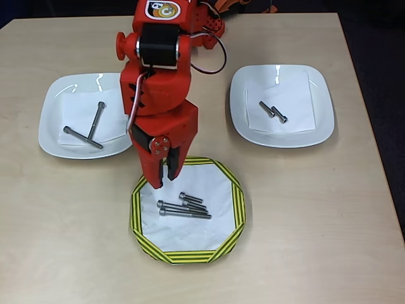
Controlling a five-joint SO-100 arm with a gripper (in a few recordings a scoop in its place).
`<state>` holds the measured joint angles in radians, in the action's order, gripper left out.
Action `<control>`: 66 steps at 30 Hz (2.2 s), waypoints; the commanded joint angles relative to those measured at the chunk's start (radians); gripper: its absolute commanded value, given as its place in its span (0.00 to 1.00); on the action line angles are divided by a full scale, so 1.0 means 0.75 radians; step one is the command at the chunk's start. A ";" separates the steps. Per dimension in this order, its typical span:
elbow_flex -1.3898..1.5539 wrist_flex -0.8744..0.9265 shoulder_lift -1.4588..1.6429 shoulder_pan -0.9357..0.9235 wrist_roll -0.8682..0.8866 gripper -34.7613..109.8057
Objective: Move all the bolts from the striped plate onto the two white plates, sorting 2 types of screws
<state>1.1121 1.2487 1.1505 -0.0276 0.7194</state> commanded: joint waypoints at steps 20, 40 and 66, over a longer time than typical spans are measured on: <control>-0.063 -0.213 -0.229 0.006 -0.483 0.33; -0.258 -0.072 -0.393 -0.080 -0.654 0.28; -0.648 0.194 -0.460 -0.074 -0.517 0.24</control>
<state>0.6627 1.3668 0.7885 -0.0752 0.3037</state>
